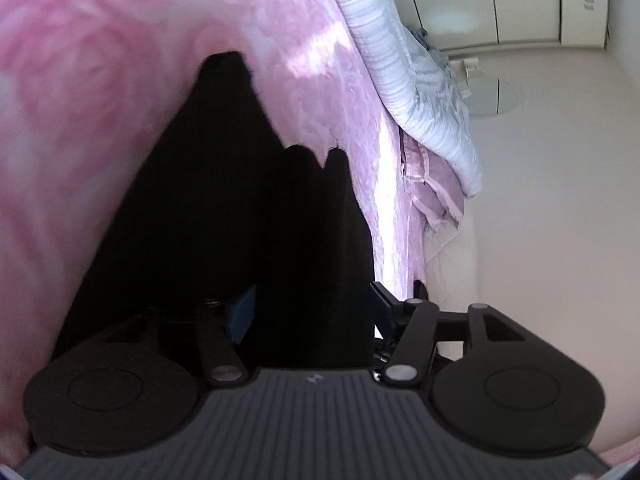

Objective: Fold clothes
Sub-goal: 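Lower the folded edge onto the garment and open the right gripper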

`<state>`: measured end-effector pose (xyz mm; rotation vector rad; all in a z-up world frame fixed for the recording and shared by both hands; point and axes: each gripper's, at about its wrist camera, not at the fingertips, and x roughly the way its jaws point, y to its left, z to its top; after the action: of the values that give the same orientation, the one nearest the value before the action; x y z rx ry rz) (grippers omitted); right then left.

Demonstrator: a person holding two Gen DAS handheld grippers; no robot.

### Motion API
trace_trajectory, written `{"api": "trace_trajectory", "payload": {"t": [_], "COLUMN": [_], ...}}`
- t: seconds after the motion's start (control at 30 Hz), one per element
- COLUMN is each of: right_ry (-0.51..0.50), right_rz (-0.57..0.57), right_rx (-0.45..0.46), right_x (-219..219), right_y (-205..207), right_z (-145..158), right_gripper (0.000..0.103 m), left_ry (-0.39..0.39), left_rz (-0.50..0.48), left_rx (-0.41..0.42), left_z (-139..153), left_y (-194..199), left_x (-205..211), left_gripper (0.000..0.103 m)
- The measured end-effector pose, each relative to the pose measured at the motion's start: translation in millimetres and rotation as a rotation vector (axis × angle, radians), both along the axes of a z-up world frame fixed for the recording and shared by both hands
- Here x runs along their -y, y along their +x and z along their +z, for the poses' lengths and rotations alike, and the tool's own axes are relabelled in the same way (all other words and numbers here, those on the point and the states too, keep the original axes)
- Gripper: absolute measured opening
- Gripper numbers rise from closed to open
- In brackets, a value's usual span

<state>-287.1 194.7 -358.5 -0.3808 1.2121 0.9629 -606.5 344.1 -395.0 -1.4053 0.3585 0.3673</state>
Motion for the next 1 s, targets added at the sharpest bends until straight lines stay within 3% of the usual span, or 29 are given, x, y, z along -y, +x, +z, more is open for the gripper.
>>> {"api": "trace_trajectory", "payload": {"t": [0.1, 0.23, 0.3, 0.37, 0.43, 0.57, 0.67, 0.77, 0.87, 1.0], "right_ry": [-0.031, -0.031, -0.016, 0.004, 0.025, 0.044, 0.063, 0.077, 0.082, 0.088], "right_rz": [0.105, 0.126, 0.129, 0.145, 0.173, 0.254, 0.293, 0.328, 0.340, 0.340], "right_rx": [0.090, 0.106, 0.079, 0.043, 0.015, 0.077, 0.074, 0.063, 0.079, 0.107], "right_x": [-5.0, -0.3, 4.1, 2.3, -1.0, -14.4, -22.5, -31.1, -36.1, -34.2], "right_y": [-20.5, -26.9, -22.9, -24.6, -33.5, -63.4, -80.0, -95.5, -107.5, -109.5], "right_z": [0.2, -1.1, 1.0, 6.2, 13.8, 31.0, 37.9, 33.9, 30.7, 29.2], "right_gripper": [0.049, 0.049, 0.049, 0.039, 0.023, 0.022, 0.022, 0.022, 0.022, 0.022], "left_ry": [0.082, 0.188, 0.227, 0.270, 0.328, 0.409, 0.397, 0.325, 0.267, 0.255], "left_rz": [-0.054, -0.124, -0.126, -0.126, -0.124, -0.092, -0.023, 0.033, 0.056, 0.061], "left_rx": [-0.035, -0.056, -0.040, -0.027, -0.021, -0.055, -0.118, -0.172, -0.127, -0.105], "left_z": [7.7, 18.6, 26.5, 36.7, 51.5, 69.8, 61.2, 37.9, 22.0, 17.8], "left_y": [17.2, 30.6, 25.6, 19.5, 8.2, -18.0, -38.3, -56.3, -62.3, -62.8], "left_x": [-3.6, -0.1, 1.9, 4.3, 8.2, 7.3, -5.1, -18.6, -18.7, -22.1], "left_gripper": [0.053, 0.019, 0.017, 0.016, 0.016, 0.016, 0.016, 0.016, 0.018, 0.018]}}
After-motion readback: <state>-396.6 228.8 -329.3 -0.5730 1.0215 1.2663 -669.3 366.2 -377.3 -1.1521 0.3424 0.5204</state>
